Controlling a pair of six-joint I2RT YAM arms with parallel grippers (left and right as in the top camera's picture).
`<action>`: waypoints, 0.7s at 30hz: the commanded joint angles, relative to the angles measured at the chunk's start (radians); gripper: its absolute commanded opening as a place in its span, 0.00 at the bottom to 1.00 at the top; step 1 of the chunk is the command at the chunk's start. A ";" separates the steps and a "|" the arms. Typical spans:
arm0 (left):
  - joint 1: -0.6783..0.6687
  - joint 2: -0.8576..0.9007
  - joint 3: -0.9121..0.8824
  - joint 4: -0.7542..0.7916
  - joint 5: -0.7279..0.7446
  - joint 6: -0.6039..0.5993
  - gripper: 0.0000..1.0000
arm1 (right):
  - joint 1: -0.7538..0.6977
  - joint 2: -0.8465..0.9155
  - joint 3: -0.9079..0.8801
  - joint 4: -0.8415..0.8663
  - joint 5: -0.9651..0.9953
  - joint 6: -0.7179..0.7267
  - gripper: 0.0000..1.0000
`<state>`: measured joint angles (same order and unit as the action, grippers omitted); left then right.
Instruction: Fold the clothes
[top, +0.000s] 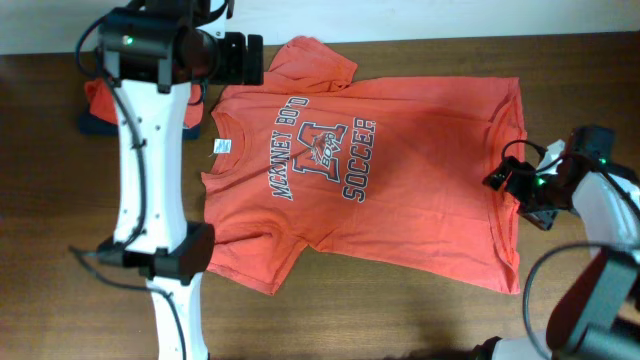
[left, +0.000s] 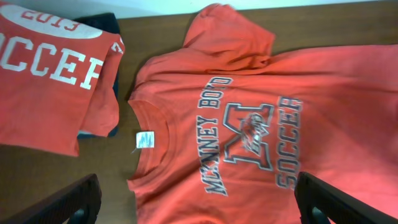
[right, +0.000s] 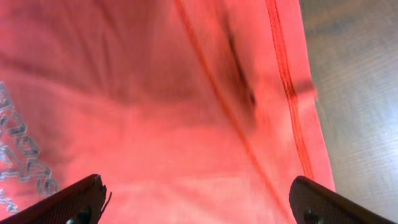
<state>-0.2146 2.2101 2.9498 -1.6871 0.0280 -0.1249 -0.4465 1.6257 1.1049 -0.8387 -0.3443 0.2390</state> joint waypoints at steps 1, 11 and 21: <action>0.001 -0.176 -0.076 -0.001 0.037 -0.013 0.99 | -0.005 -0.175 0.016 -0.092 0.092 0.064 0.99; -0.023 -0.600 -0.768 0.032 -0.112 -0.141 0.99 | 0.108 -0.486 0.006 -0.420 0.444 0.157 0.99; -0.022 -0.655 -1.430 0.469 -0.083 -0.178 0.99 | 0.111 -0.486 -0.138 -0.437 0.435 0.262 0.99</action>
<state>-0.2394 1.5391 1.6592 -1.2854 -0.0605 -0.2783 -0.3431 1.1362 1.0203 -1.2964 0.0536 0.4274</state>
